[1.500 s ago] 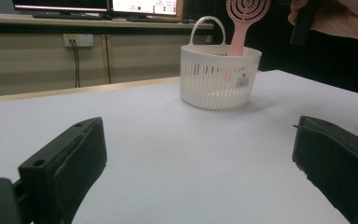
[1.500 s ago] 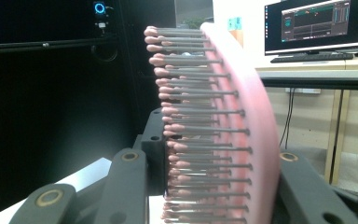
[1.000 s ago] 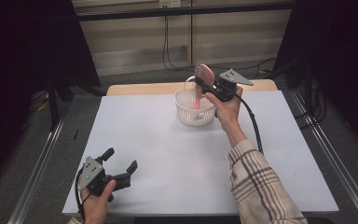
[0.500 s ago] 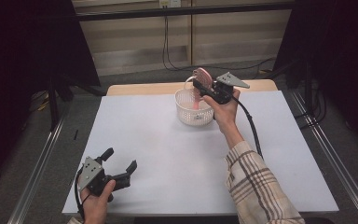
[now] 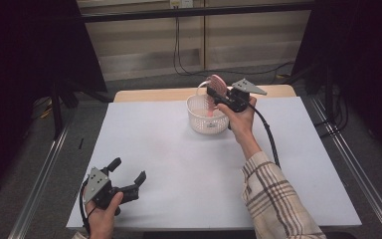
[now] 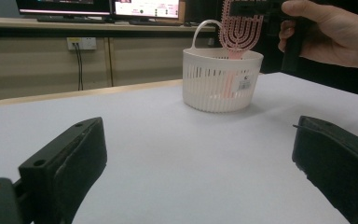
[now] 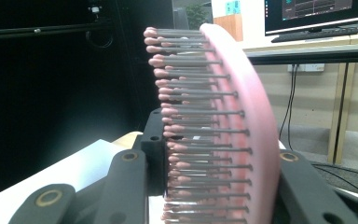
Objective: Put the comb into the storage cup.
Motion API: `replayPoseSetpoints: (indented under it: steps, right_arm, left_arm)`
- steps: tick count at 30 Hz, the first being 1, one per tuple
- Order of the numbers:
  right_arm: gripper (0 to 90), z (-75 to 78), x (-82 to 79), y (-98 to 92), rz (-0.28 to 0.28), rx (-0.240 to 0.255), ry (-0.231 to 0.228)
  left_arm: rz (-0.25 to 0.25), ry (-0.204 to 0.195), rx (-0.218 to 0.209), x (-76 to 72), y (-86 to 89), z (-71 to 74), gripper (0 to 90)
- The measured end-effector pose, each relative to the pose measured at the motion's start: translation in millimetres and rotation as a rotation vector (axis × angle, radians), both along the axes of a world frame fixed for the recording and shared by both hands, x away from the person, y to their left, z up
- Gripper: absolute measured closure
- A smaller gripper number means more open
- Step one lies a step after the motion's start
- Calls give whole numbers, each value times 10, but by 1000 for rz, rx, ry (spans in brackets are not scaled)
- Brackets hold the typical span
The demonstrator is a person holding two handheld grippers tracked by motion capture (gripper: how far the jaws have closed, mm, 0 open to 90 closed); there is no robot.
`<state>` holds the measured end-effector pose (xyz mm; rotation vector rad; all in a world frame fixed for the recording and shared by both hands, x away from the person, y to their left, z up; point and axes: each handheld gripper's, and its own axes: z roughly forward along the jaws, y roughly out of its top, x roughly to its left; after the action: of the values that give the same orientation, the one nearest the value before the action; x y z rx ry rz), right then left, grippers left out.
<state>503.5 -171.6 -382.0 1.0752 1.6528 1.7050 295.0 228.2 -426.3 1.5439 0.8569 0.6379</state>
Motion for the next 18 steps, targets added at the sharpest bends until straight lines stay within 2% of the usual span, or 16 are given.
replayPoseSetpoints:
  steps: [18]
  right_arm:
    - [601, -17, 21, -152, -24, -2, 26]
  left_arm:
    - [5, -1, 5, 0, 0, 0, 32]
